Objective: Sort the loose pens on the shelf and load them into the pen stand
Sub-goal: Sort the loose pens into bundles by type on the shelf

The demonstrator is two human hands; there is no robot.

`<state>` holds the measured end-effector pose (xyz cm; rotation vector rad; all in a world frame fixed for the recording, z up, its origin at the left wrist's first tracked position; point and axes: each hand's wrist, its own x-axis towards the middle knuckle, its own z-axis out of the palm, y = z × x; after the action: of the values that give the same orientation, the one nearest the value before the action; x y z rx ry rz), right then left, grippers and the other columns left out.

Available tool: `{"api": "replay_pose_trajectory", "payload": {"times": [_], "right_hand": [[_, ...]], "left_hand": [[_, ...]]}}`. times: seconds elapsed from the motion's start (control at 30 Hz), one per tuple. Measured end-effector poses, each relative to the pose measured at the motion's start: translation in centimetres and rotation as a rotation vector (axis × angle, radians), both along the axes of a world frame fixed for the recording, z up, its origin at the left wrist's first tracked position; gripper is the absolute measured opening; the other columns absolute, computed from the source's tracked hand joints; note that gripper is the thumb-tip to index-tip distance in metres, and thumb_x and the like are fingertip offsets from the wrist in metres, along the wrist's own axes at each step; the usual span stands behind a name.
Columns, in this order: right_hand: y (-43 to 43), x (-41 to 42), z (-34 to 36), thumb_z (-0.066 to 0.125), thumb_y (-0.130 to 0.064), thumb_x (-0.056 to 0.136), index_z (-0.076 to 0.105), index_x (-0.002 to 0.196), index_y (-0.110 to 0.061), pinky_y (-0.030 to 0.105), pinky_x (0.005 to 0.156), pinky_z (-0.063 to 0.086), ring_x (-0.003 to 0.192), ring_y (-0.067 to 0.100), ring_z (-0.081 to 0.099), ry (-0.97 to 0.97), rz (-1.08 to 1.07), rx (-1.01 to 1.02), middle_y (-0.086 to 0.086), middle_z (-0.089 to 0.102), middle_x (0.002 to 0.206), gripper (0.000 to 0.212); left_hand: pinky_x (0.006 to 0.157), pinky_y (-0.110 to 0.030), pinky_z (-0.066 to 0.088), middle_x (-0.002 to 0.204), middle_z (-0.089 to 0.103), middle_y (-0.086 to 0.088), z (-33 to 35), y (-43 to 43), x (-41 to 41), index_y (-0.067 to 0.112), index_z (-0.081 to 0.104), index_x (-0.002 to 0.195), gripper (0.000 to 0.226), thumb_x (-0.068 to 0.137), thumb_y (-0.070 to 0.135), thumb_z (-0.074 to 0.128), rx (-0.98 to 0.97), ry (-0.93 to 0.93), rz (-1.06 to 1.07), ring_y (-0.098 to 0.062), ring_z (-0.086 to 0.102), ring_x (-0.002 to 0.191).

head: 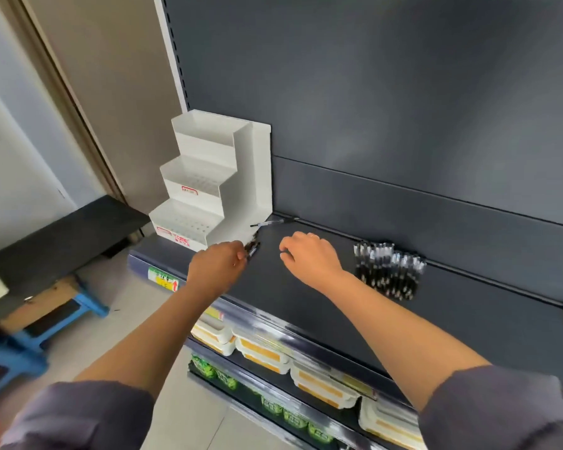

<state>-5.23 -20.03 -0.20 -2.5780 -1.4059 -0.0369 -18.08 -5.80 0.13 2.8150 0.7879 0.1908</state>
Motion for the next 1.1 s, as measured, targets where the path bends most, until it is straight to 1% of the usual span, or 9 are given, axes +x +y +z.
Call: {"api": "replay_pose_trajectory", "payload": {"times": [0.17,0.23,0.43,0.6,0.7,0.8,0.93,1.0,1.1], "right_hand": [[3.1,1.3,-1.3,0.039,-0.027,0.098,0.057,0.114,-0.019,0.034,0.075,0.039,0.102,0.028,0.053,0.071,0.022,-0.082,0.004,0.056,0.114,0.026],[4.3,2.4,-1.8,0.04,-0.029,0.097,0.054,0.119,-0.02,0.032,0.073,0.038,0.103,0.027,0.053,0.141,0.019,-0.14,0.004,0.054,0.116,0.028],[6.9,5.3,-3.6,0.044,-0.034,0.096,0.048,0.129,-0.025,0.035,0.08,0.043,0.112,0.024,0.052,0.337,0.053,-0.329,0.002,0.052,0.123,0.034],[8.4,6.8,-4.8,0.045,-0.035,0.096,0.047,0.131,-0.026,0.036,0.083,0.045,0.111,0.024,0.052,0.399,0.047,-0.358,0.002,0.051,0.125,0.035],[9.3,7.1,-5.5,0.045,-0.035,0.096,0.046,0.131,-0.026,0.035,0.082,0.044,0.112,0.024,0.052,0.432,0.032,-0.363,0.002,0.051,0.127,0.036],[10.2,7.3,-5.9,0.046,-0.034,0.095,0.051,0.125,-0.025,0.033,0.08,0.044,0.11,0.024,0.054,0.452,-0.031,-0.339,0.002,0.054,0.124,0.032],[10.7,7.5,-6.2,0.045,-0.03,0.094,0.057,0.103,-0.02,0.031,0.07,0.043,0.096,0.026,0.057,0.442,-0.213,-0.302,0.004,0.06,0.112,0.018],[10.6,7.5,-6.2,0.046,-0.028,0.094,0.057,0.101,-0.019,0.031,0.07,0.044,0.095,0.026,0.058,0.457,-0.269,-0.302,0.004,0.06,0.109,0.016],[10.7,7.2,-6.5,0.049,-0.026,0.092,0.057,0.097,-0.02,0.032,0.069,0.046,0.093,0.026,0.059,0.486,-0.33,-0.242,0.004,0.06,0.107,0.011]], "left_hand": [[0.076,-0.034,0.05,0.106,0.062,0.001,-2.2,3.0,1.1,0.022,0.055,0.105,0.017,0.093,0.027,0.043,-0.093,0.055,0.017,-0.023,0.059,0.096],[0.073,-0.032,0.047,0.107,0.062,-0.001,-3.3,3.9,1.9,0.021,0.054,0.108,0.02,0.093,0.027,0.042,-0.111,0.107,0.027,-0.023,0.058,0.098],[0.072,-0.033,0.047,0.112,0.059,-0.005,-6.0,5.7,4.3,0.016,0.054,0.112,0.024,0.092,0.022,0.042,-0.145,0.224,0.097,-0.025,0.057,0.101],[0.076,-0.039,0.05,0.113,0.053,-0.008,-7.4,6.7,5.8,0.014,0.048,0.115,0.025,0.091,0.023,0.047,-0.179,0.269,0.109,-0.029,0.054,0.103],[0.076,-0.04,0.048,0.115,0.049,-0.009,-8.1,6.8,6.6,0.014,0.043,0.117,0.03,0.09,0.026,0.052,-0.212,0.279,0.066,-0.032,0.054,0.103],[0.079,-0.04,0.046,0.116,0.048,-0.011,-8.7,6.7,7.7,0.015,0.04,0.122,0.044,0.086,0.03,0.06,-0.25,0.282,-0.011,-0.034,0.055,0.103],[0.081,-0.039,0.046,0.115,0.047,-0.012,-9.3,6.8,8.9,0.014,0.039,0.125,0.051,0.083,0.026,0.064,-0.315,0.225,-0.069,-0.035,0.056,0.102],[0.082,-0.039,0.046,0.116,0.046,-0.011,-9.4,7.2,9.3,0.015,0.04,0.124,0.05,0.082,0.026,0.065,-0.348,0.202,-0.087,-0.035,0.056,0.101],[0.081,-0.036,0.044,0.111,0.048,-0.01,-9.4,7.8,9.9,0.013,0.045,0.113,0.042,0.08,0.026,0.067,-0.424,0.166,-0.087,-0.032,0.055,0.098]]}}
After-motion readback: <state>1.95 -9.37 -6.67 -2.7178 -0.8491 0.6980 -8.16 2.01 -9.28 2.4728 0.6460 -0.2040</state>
